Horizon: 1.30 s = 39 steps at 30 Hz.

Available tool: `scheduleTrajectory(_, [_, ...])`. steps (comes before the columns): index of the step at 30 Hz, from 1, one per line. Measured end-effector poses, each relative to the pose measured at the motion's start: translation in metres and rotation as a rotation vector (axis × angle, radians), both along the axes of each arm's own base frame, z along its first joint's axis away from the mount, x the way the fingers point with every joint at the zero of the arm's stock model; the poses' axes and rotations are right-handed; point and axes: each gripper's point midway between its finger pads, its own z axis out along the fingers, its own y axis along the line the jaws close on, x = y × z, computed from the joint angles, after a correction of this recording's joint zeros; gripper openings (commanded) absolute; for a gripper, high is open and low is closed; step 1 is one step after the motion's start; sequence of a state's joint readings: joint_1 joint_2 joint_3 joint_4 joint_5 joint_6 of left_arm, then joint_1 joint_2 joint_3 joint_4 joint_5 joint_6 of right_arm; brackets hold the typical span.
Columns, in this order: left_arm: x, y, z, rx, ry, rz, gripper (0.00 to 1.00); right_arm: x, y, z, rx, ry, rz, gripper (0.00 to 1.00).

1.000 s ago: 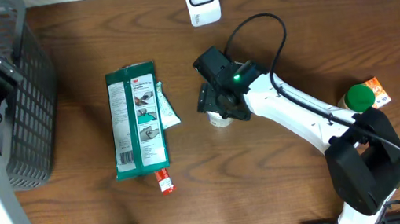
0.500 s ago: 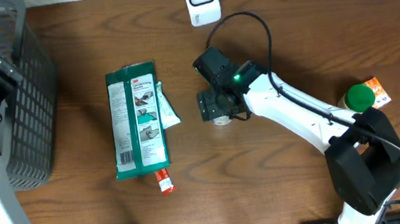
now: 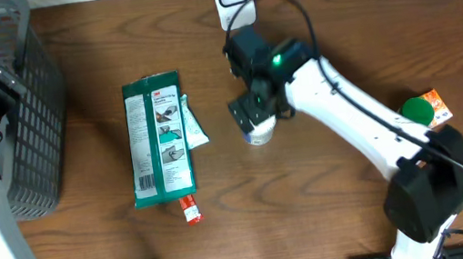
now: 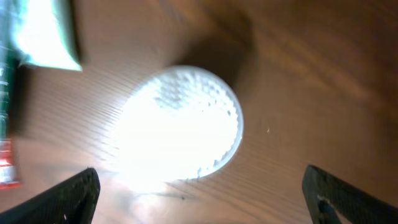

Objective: Scan the item barcode

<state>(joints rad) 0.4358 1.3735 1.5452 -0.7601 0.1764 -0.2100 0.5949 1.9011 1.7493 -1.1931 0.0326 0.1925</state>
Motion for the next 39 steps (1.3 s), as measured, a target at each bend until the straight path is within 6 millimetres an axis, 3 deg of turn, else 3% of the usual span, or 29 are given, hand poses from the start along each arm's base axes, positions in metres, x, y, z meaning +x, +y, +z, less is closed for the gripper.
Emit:
scheduleTrajectory(3, [0.0, 0.0, 0.0, 0.0, 0.0, 0.0, 0.93, 0.002, 0.003, 0.05, 0.068, -0.013, -0.031, 0.99])
scheduleTrajectory(6, [0.0, 0.0, 0.0, 0.0, 0.0, 0.0, 0.93, 0.006, 0.003, 0.084, 0.127, -0.053, -0.062, 0.99])
scheduleTrajectory(10, [0.0, 0.0, 0.0, 0.0, 0.0, 0.0, 0.93, 0.004, -0.005, 0.095, 0.142, -0.041, -0.102, 0.99])
scheduleTrajectory(14, [0.0, 0.0, 0.0, -0.001, 0.001, 0.0, 0.93, 0.006, -0.004, 0.069, 0.105, 0.03, -0.117, 0.99])
scheduleTrajectory(20, [0.0, 0.0, 0.0, 0.0, 0.0, 0.0, 0.93, 0.017, 0.003, -0.009, -0.002, 0.19, -0.128, 0.99])
scheduleTrajectory(24, [0.0, 0.0, 0.0, -0.001, 0.001, 0.0, 0.93, 0.016, 0.003, -0.046, -0.055, 0.27, -0.14, 0.99])
scheduleTrajectory(32, [0.0, 0.0, 0.0, -0.001, 0.0, 0.0, 0.93, 0.009, 0.003, -0.067, -0.095, 0.329, -0.16, 0.99])
scheduleTrajectory(39, [0.0, 0.0, 0.0, 0.0, 0.0, 0.0, 0.93, -0.002, 0.016, -0.071, -0.124, 0.328, -0.129, 0.99])
